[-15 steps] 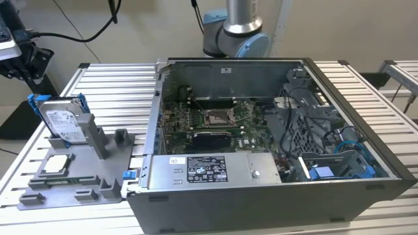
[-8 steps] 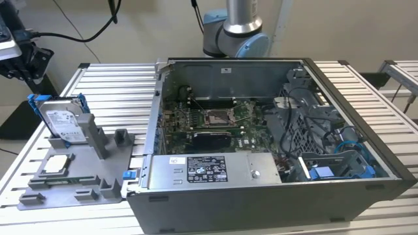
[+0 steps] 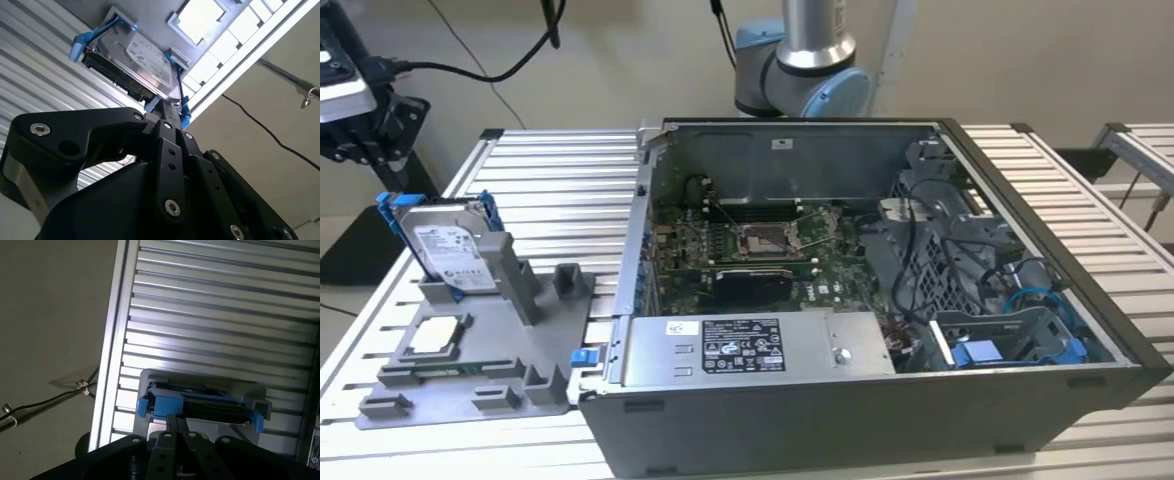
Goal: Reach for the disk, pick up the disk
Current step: 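Pick up the disk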
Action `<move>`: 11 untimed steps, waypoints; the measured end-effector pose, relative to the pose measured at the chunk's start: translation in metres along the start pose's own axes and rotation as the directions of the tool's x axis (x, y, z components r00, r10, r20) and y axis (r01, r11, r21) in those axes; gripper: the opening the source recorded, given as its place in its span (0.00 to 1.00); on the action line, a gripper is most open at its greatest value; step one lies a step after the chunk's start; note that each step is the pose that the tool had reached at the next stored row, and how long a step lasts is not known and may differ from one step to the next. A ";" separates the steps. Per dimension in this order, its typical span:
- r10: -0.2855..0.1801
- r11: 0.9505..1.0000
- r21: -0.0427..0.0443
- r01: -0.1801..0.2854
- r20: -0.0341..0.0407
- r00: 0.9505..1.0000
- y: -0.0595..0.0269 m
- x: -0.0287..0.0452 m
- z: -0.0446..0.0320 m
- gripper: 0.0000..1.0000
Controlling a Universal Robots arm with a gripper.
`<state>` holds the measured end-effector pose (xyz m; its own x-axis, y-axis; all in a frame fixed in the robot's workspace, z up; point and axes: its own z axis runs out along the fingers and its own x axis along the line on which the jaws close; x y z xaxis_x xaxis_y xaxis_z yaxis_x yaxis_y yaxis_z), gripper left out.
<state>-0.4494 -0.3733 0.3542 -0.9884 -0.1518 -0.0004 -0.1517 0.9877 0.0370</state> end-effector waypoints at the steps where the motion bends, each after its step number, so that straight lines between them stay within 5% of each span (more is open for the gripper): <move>1: -0.015 1.000 0.000 0.015 -0.001 1.000 0.0000 0.0000 0.0000 0.00; 6: -0.093 0.996 0.002 0.093 -0.004 0.996 0.0000 0.0001 0.0000 0.00; 11: -0.173 0.985 0.003 0.173 -0.007 0.985 0.0000 0.0002 0.0000 0.00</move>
<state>-0.4496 -0.3733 0.3543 -0.9472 -0.3205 0.0005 -0.3203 0.9467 0.0337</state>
